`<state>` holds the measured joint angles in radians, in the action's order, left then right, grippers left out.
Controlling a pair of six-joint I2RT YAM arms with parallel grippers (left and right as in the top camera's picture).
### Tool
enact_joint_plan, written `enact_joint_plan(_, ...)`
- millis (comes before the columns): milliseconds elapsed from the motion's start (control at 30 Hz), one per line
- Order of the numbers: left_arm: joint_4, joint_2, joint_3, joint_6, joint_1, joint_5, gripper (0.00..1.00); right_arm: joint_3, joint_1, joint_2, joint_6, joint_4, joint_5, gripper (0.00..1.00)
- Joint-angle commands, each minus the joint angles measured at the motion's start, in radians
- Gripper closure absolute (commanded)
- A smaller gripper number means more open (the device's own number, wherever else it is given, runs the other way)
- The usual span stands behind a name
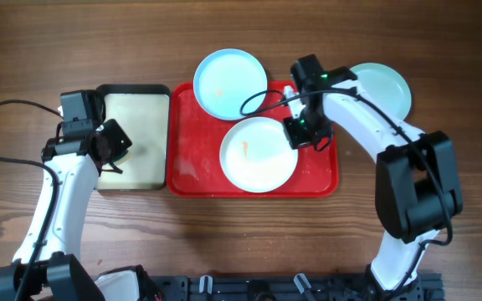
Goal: Clean dirty plates on tray and stack at the side
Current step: 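Move the right gripper to the white plate and grip its rim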
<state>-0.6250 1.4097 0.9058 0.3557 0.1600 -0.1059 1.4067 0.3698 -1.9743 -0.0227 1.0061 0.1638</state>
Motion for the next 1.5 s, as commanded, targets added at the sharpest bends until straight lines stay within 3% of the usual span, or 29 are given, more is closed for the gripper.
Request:
enact_joint_plan(0,0.003,-0.019,-0.006,-0.012,0.005,0.009,0.96,-0.008,0.033,0.016,0.091,-0.033,0.002,0.96)
enact_joint_plan(300,0.004,-0.019,-0.006,-0.012,0.005,0.009,0.96,-0.008,0.039,0.016,0.129,-0.137,-0.015,0.94)
enact_joint_plan(367,0.004,-0.019,-0.006,-0.012,0.005,0.009,0.96,-0.008,0.039,0.016,0.125,-0.139,-0.015,0.85)
enact_joint_plan(400,0.004,-0.019,-0.006,-0.012,0.005,0.009,0.96,-0.008,0.039,0.016,0.124,-0.138,-0.015,0.73)
enact_joint_plan(467,0.004,-0.019,-0.006,-0.012,0.005,0.009,0.96,-0.008,0.039,0.016,0.124,-0.134,-0.015,0.70)
enact_joint_plan(1100,0.004,-0.019,-0.006,-0.012,0.005,0.009,0.96,-0.008,0.039,-0.034,0.098,-0.150,-0.015,0.76)
enact_joint_plan(1267,0.004,-0.019,-0.006,-0.012,0.005,0.009,0.96,-0.008,0.039,-0.045,0.060,-0.162,-0.015,0.88)
enact_joint_plan(1467,0.004,-0.019,-0.006,-0.012,0.005,0.009,0.96,-0.008,0.039,-0.048,0.045,-0.158,-0.015,0.83)
